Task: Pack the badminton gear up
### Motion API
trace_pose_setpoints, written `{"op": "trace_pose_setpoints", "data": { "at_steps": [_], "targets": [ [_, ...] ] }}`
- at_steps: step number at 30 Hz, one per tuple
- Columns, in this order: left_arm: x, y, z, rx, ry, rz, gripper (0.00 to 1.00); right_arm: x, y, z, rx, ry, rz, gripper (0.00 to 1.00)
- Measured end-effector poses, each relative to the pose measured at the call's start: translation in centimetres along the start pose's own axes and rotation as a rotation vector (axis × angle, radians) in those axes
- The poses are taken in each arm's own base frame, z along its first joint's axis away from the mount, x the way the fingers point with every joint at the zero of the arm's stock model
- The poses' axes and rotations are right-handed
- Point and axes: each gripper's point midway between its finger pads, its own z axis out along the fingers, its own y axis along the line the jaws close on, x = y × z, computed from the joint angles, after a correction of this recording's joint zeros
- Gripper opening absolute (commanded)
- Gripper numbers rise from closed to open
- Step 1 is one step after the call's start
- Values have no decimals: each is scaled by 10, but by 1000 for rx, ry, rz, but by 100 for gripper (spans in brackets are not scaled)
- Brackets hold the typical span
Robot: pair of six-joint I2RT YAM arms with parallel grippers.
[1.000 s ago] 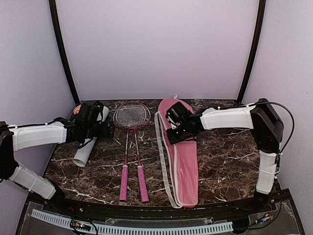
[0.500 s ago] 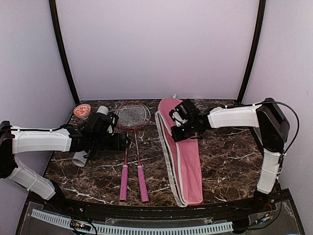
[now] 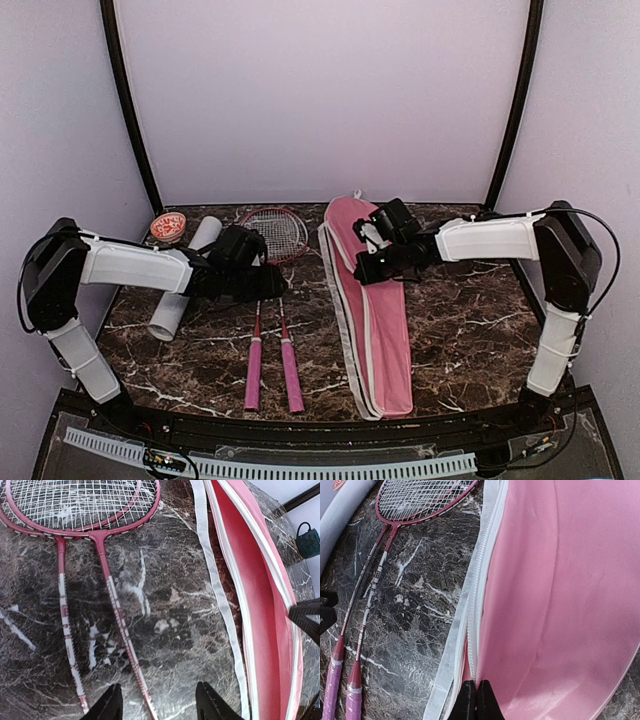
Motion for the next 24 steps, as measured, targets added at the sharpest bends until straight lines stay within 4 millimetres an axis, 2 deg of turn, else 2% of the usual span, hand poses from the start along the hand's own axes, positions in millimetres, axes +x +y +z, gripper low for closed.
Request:
{"op": "trace_pose_setpoints", "data": {
  "at_steps": [4,7,18,24],
  "targets": [
    [-17,-6,14,-20,-9,-35,43,-4,0,-1,-17,-16,13,0],
    [-20,-1,23,-52,5,-62,40,-6,-1,-1,-27,-18,25,0],
    [-1,22,50,-162,81,-107,28,-8,-3,-1,-58,-25,48,0],
    [3,28,56,-200,97,-128,19,-7,-3,0,-75,-23,63,0]
  ]
}}
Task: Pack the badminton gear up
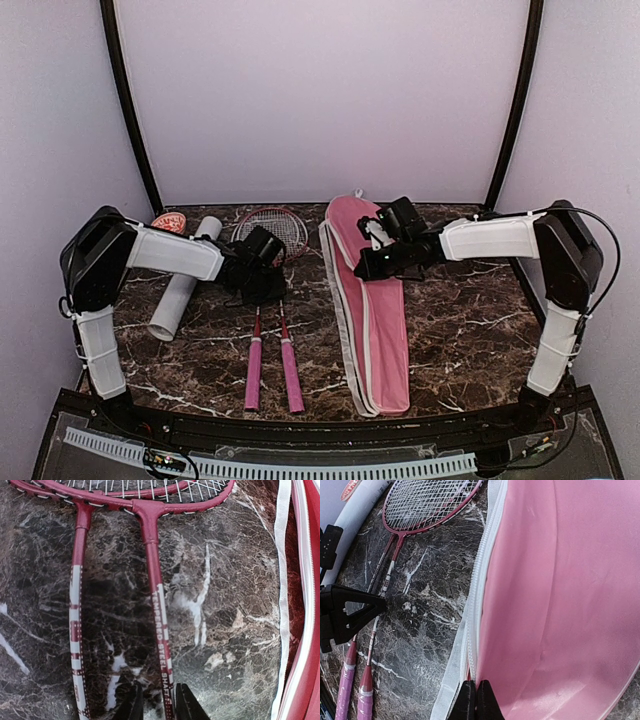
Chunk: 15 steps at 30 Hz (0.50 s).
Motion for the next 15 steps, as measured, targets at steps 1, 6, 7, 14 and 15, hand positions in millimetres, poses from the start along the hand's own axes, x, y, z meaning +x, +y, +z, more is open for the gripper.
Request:
{"op": "trace_pose_setpoints", "data": {
  "at_steps": [1,6,7,14,15],
  "targets": [
    [0,0,1,-1,0,-4,17,0,0,0,-1,-1,1,0],
    [-2,-2,4,-4,-3,-16,7,-2,-1,0,-7,-5,8,0],
    [-2,-3,4,-4,-2,-19,4,-2,-1,0,-10,-6,8,0],
    [-3,-1,3,-19,3,-27,0,1,-5,1,-20,-2,20,0],
    [-3,-1,3,-21,2,-26,0,2,-6,2,-20,-1,22,0]
  ]
}}
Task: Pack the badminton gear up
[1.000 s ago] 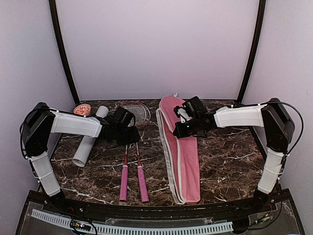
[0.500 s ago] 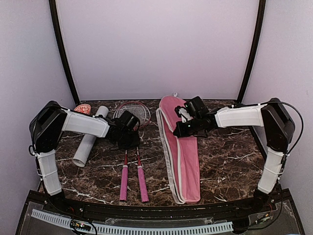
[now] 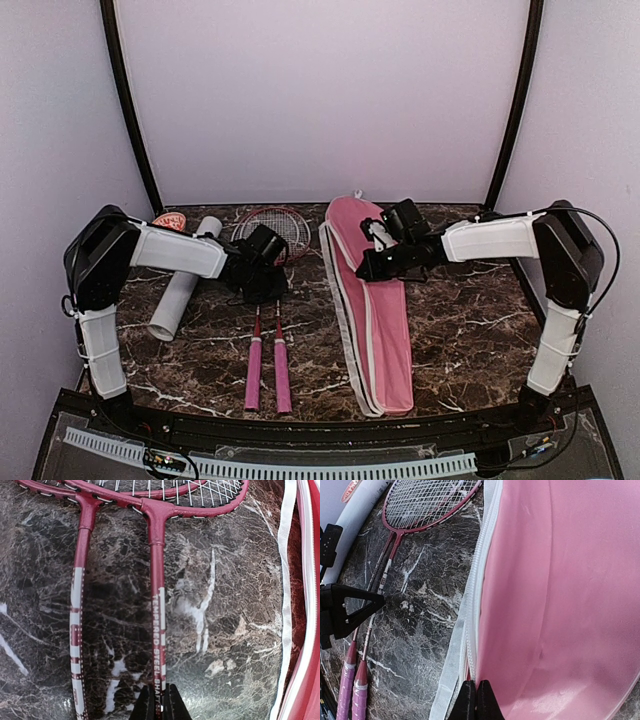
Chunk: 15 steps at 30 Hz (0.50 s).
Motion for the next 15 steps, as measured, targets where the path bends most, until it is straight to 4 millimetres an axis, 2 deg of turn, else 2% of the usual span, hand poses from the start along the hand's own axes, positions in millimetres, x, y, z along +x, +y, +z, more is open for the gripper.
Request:
{"op": "trace_pose_setpoints", "data": {
  "at_steps": [3,5,11,15],
  "targets": [
    [-2,2,-5,-14,-6,13,0,3,-2,1,-6,4,6,0],
    [-5,1,-16,-19,-19,26,0,3,-3,1,-9,7,10,0],
    [-25,-22,-76,49,-120,76,0,3,-3,0,-20,6,15,0],
    [-11,-30,-109,75,-138,133,0,2,-2,0,-29,4,26,0]
  ]
}}
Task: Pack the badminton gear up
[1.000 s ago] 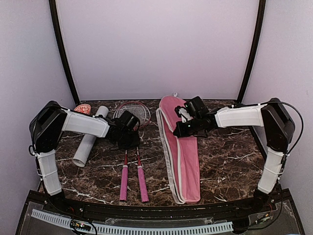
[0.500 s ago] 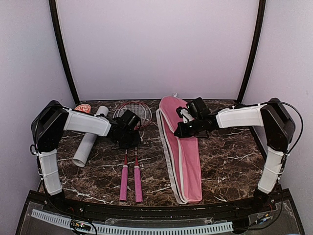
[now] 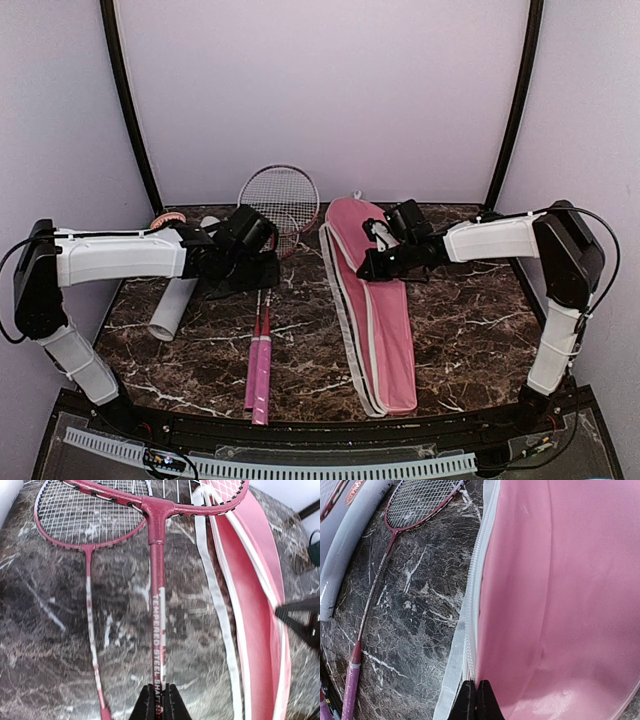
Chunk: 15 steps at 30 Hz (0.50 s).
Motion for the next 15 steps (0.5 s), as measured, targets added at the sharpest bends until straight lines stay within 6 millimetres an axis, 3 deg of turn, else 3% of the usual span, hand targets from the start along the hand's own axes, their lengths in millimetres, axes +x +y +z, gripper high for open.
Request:
{"op": "trace_pose_setpoints", "data": {
  "at_steps": [9,15],
  "targets": [
    [95,8,-24,-93,165,179,0,-2,2,0,-12,-6,29,0],
    [137,-5,-37,-73,226,241,0,-6,5,-5,-18,-19,34,0]
  ]
}}
